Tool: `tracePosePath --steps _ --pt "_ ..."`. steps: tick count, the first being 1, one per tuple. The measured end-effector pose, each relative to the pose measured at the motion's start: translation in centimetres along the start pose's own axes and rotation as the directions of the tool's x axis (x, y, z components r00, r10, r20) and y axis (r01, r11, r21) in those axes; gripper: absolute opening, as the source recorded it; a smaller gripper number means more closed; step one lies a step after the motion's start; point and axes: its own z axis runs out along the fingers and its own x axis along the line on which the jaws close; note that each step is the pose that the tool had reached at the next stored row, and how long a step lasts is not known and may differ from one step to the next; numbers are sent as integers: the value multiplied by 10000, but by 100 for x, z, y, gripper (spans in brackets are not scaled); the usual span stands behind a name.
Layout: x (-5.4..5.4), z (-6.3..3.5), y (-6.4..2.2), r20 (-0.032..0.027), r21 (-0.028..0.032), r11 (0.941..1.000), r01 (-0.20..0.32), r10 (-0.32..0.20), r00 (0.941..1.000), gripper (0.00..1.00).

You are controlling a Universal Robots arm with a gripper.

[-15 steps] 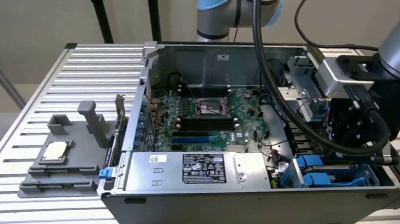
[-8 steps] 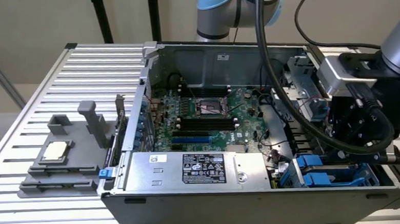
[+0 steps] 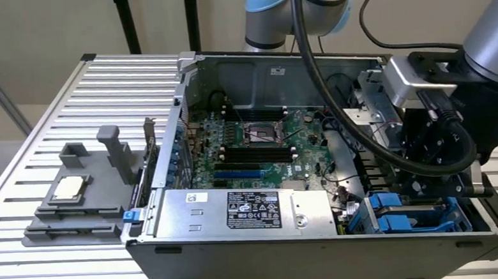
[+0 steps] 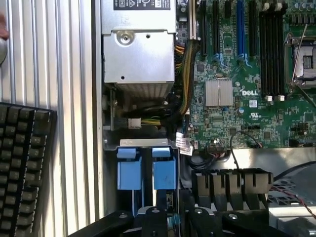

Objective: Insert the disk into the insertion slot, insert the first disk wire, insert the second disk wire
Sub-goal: 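Insert the second disk wire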

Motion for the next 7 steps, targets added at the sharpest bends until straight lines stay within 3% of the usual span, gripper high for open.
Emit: tracePosePath --steps 7 --pt "1 -1 8 -2 2 10000 1 -1 10000 25"
